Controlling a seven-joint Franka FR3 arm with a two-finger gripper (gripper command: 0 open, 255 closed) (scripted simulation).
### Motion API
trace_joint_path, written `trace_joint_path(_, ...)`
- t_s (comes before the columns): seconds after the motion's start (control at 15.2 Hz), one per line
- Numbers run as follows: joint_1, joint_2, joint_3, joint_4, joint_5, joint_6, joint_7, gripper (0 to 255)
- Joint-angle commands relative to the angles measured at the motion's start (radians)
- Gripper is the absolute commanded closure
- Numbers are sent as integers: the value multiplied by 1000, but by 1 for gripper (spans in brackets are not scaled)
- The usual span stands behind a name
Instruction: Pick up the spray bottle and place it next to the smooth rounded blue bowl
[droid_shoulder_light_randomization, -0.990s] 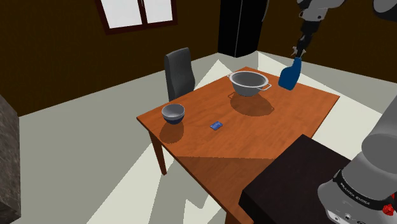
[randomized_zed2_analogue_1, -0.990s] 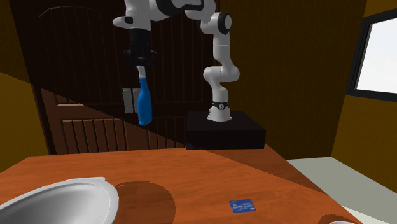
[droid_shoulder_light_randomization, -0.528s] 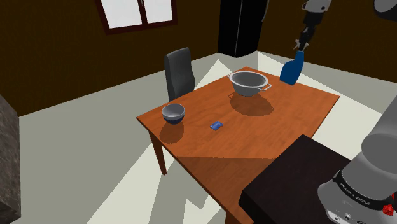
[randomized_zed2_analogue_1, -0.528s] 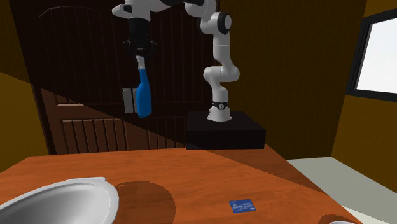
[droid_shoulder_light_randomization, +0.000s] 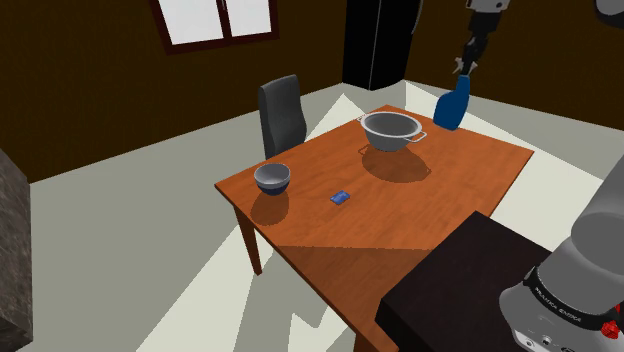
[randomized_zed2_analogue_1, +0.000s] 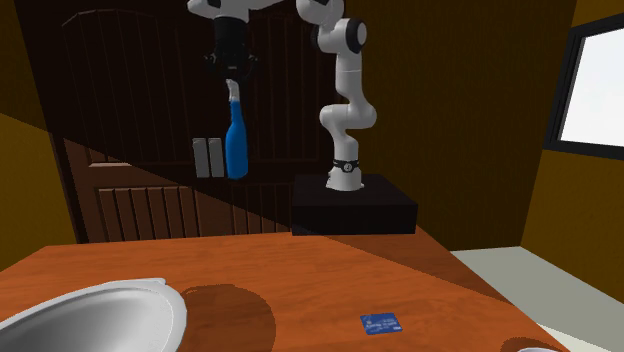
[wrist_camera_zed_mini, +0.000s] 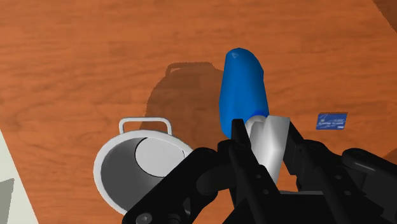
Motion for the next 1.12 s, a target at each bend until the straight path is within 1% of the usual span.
trace_joint_path(0.0,31,-22,16,-47,-13,28,46,255)
trace_joint_path(0.53,142,-63,92,-157,-39,105,232,255)
trace_joint_path(1.06,239,-35,167,-184,-39,160,402,255)
